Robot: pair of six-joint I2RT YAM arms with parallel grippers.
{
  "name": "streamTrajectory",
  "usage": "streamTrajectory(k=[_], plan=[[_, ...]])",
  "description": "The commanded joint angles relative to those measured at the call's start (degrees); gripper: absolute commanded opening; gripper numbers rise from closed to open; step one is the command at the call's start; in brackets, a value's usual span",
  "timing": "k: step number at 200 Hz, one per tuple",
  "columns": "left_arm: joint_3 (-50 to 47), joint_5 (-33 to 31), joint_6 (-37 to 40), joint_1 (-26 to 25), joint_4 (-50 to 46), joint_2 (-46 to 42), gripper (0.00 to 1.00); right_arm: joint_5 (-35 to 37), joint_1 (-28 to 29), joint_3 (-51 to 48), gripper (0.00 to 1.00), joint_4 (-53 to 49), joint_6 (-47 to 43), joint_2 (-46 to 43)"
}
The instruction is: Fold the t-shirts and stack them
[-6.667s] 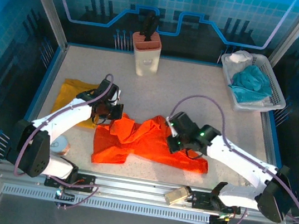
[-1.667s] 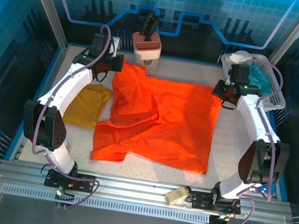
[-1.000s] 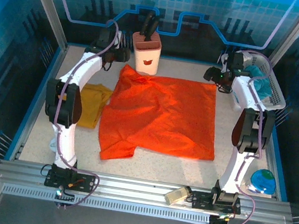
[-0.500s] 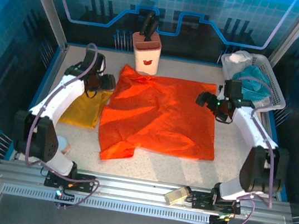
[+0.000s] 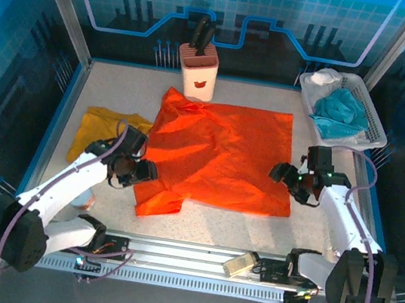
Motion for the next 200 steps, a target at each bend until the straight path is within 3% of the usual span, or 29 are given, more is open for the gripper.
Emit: streamTrajectory(k=[1,39,72,116,200], plan=[[-3.9,0.3,-9.7,-3.6,-2.8,-4.0,0.51,-4.4,-0.5,-1.9,0.85,-4.2,2.8,-2.1],[-12.4,-1.7,-19.5,-10.8,-0.7,-9.2,0.44,-0.1,-0.6,-7.4,0.64,-6.9,5.2,-6.1],[-14.7,-5.5,-23.2,-15.0,-0.4,-9.8,0.49,0.8,-0.6,-9.6,0.64,-6.9,5.9,-7.2],[-15.6,-8.3,-22.1,-15.5,0.0,-9.3,0.55,3.4,-0.6,-13.1,0.64,-4.7,7.6,-7.2],[-15.8,-11.7,-18.3,-15.4,10.4,-5.2,0.48,4.8,-1.0,-15.6,0.60,5.6,9.9,2.0]])
